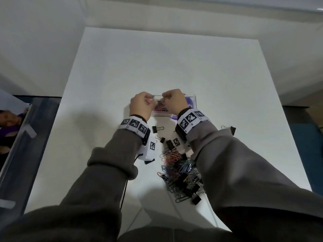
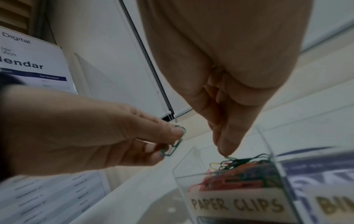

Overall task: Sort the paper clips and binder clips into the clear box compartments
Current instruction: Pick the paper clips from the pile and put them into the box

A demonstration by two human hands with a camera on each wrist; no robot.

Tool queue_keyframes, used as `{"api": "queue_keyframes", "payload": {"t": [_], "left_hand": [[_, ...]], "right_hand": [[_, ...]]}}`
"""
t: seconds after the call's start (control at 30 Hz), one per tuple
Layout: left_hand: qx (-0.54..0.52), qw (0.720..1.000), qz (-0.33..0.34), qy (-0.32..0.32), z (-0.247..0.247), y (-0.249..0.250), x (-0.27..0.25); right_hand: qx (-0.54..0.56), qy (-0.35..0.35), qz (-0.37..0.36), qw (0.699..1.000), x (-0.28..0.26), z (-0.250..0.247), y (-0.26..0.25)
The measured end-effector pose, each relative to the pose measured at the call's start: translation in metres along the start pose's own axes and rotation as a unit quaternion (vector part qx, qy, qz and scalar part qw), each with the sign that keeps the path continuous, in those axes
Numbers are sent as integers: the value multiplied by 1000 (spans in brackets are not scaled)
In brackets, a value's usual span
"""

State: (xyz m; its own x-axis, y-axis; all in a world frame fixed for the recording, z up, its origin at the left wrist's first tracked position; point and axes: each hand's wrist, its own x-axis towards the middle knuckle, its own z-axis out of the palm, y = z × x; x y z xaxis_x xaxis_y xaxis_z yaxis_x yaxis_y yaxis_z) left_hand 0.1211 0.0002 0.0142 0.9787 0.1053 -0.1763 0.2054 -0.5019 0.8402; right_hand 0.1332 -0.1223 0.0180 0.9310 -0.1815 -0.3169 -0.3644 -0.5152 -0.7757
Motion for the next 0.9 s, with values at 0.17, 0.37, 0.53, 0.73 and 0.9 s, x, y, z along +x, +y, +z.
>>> {"api": "queue_keyframes", "payload": {"t": [0.17, 0.37, 0.53, 0.73, 0.9], "left_hand": [[81, 997, 20, -10, 11, 9, 6], [170, 971, 153, -63, 5, -3, -30], [228, 930, 209, -199, 21, -45, -83], [311, 910, 202, -187, 45, -55, -98], [334, 904, 197, -180, 44, -52, -90]], "right_hand": [[44, 28, -8, 999, -18, -26, 19], [34, 35, 6, 999, -58, -63, 64], [-129, -45, -26, 990, -99, -62, 106], [-240, -63, -91, 965, -114, -35, 129], [-281, -51, -61, 956, -109, -36, 126]]}}
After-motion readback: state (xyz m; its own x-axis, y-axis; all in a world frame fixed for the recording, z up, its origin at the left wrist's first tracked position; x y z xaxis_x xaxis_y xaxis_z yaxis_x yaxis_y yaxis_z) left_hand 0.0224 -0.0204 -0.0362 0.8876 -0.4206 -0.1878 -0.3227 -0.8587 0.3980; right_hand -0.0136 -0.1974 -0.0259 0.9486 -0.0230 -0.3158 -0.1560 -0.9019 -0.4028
